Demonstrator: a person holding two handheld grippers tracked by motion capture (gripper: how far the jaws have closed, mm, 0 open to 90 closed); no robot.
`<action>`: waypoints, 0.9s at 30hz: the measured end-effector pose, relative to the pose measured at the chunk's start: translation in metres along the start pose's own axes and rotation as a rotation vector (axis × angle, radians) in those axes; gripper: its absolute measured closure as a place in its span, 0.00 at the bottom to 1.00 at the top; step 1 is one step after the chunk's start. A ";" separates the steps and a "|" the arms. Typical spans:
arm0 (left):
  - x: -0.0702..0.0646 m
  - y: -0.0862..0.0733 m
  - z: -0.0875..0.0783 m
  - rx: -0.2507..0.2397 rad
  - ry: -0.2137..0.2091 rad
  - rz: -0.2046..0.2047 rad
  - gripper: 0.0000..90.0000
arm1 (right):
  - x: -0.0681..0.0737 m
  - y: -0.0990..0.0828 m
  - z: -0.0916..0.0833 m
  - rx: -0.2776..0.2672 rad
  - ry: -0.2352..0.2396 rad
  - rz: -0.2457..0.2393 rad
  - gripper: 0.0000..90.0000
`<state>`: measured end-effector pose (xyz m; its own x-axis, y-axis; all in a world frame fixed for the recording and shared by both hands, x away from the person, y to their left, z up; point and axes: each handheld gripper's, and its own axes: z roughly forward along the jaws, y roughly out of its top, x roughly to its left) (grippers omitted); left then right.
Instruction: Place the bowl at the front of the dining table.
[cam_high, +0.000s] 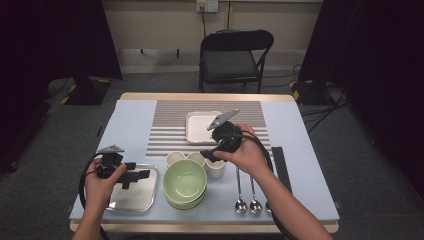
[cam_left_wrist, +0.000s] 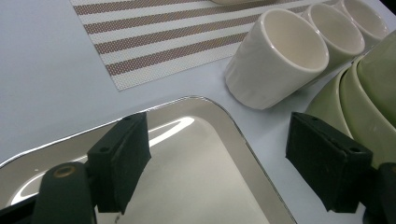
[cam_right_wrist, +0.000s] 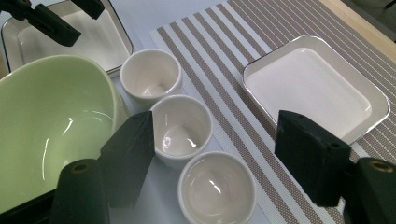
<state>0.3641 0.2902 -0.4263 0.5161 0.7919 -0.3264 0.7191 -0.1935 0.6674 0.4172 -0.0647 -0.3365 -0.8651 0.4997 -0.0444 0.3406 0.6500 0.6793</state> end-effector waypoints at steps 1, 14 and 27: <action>0.000 0.000 0.000 0.000 0.001 0.001 0.24 | 0.001 0.001 0.000 0.002 0.004 0.007 0.31; -0.001 0.000 0.000 0.001 0.001 0.001 0.24 | 0.007 0.006 0.004 -0.007 0.014 -0.001 0.31; -0.001 0.000 0.000 0.001 0.001 0.005 0.24 | 0.013 0.011 0.008 -0.017 0.036 -0.007 0.31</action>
<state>0.3639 0.2890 -0.4260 0.5189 0.7918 -0.3221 0.7172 -0.1982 0.6681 0.4125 -0.0469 -0.3352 -0.8802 0.4741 -0.0229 0.3284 0.6432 0.6917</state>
